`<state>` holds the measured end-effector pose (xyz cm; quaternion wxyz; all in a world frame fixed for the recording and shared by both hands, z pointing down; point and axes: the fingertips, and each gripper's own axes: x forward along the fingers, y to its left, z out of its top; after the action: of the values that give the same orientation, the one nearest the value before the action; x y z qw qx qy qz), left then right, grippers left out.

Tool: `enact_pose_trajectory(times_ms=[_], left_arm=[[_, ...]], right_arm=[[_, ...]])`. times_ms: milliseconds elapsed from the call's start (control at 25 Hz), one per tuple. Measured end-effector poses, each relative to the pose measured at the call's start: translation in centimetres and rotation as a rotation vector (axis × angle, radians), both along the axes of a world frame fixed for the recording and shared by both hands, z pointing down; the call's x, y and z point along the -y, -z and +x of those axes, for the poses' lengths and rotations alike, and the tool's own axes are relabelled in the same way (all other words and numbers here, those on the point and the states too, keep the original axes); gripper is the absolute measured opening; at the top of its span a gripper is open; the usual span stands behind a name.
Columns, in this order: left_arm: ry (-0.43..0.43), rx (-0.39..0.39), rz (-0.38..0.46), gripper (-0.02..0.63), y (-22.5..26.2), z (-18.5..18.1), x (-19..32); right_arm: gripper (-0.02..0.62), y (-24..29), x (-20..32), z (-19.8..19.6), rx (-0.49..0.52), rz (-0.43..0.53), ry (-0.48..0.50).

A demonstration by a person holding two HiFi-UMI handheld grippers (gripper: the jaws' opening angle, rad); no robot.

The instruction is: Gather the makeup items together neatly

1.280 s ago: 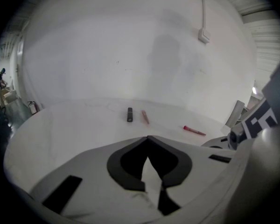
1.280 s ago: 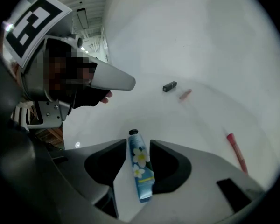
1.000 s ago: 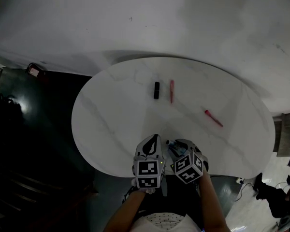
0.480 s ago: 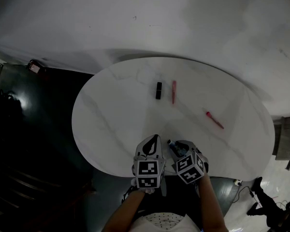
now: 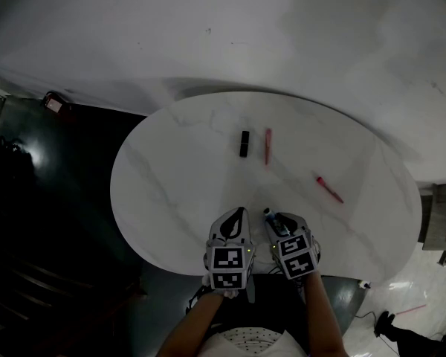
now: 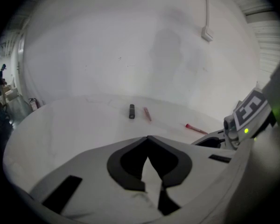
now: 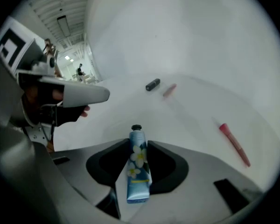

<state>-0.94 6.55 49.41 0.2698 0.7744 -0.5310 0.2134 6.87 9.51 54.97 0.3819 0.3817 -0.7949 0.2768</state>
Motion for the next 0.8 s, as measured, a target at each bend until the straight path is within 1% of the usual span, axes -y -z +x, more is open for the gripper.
enact_pose_trajectory(times_ms=[80, 160, 440, 560, 800], left_arm=[[0.002, -0.001, 0.002, 0.038, 0.1, 0.0, 0.3], [0.003, -0.002, 0.004, 0.038, 0.2, 0.1, 0.8], [0.010, -0.005, 0.023, 0.038, 0.7, 0.6, 3.1], [0.010, -0.012, 0.035, 0.038, 1.2, 1.0, 4.3], [-0.014, 0.003, 0.067, 0.038, 2.4, 1.9, 7.3]], right_arm=[[0.150, 0.3, 1.1, 0.8, 0.037, -0.010, -0.081], [0.150, 0.8, 2.3, 1.6, 0.063, -0.007, -0.142], [0.150, 2.1, 6.6, 3.5, 0.131, 0.035, -0.304], [0.150, 2.8, 8.5, 4.1, 0.142, 0.047, -0.375], [0.150, 3.9, 12.6, 5.3, 0.173, 0.062, -0.515]])
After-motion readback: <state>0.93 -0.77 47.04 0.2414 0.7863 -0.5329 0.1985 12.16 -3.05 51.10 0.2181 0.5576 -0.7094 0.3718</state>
